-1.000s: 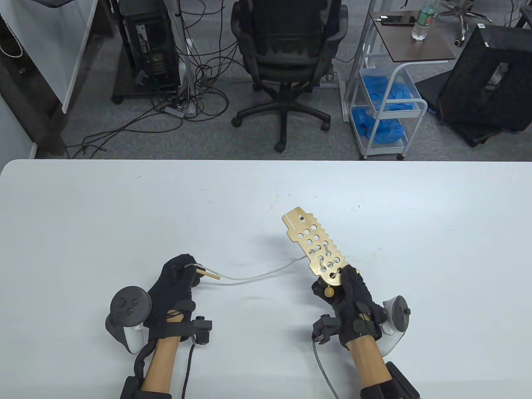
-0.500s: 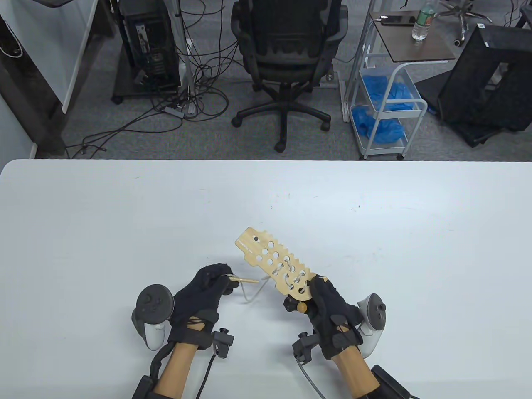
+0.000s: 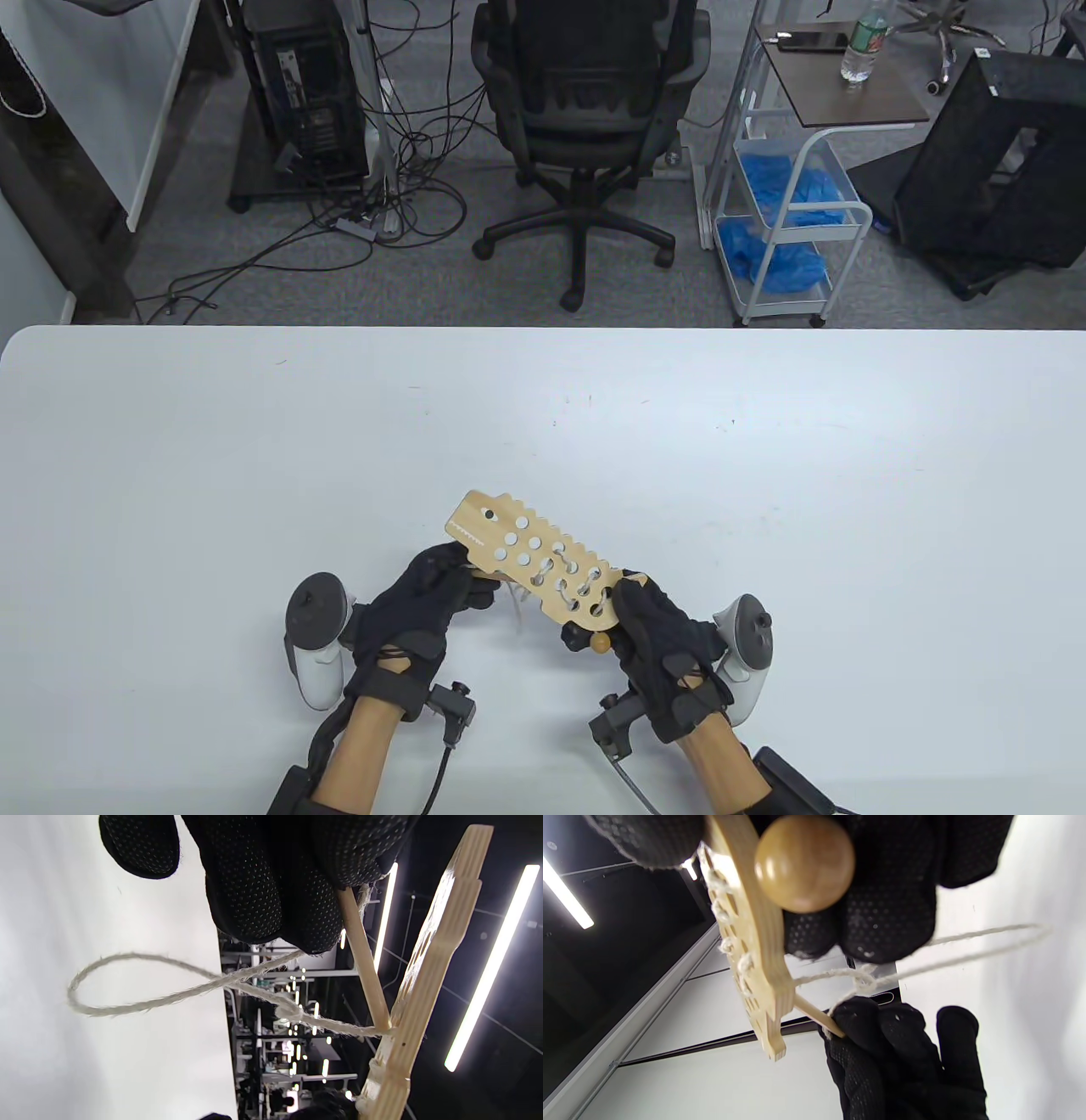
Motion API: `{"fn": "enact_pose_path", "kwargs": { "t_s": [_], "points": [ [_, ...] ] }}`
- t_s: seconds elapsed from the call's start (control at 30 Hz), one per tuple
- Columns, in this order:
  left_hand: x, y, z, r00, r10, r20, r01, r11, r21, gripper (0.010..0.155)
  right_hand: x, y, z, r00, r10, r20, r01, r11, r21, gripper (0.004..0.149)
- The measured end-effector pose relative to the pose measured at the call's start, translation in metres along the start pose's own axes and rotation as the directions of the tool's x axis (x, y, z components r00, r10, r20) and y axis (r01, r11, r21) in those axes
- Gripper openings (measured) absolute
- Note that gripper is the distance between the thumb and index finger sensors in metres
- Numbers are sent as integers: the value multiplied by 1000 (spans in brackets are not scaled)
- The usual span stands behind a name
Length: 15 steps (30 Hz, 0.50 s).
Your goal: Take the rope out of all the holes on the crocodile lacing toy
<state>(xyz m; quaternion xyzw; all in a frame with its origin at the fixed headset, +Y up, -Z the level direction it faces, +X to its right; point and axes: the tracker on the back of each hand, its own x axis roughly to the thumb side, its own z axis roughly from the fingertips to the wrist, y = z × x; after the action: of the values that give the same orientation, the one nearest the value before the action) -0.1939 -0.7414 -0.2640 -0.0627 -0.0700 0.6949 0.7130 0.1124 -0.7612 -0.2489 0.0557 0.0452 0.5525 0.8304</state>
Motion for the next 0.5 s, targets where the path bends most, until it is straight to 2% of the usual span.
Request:
{"fn": "enact_pose_path", "kwargs": {
  "t_s": [0.3,0.5],
  "points": [
    [-3,-8,-4,990,137,-22,-139,972,-187,44,1,10,0,1000,0,27,-3,996,92,47],
    [-3,-10,-4,995,98,-22,-101,976,-193,43,2,12,0,999,24,34,-27,995,99,47]
  ]
}}
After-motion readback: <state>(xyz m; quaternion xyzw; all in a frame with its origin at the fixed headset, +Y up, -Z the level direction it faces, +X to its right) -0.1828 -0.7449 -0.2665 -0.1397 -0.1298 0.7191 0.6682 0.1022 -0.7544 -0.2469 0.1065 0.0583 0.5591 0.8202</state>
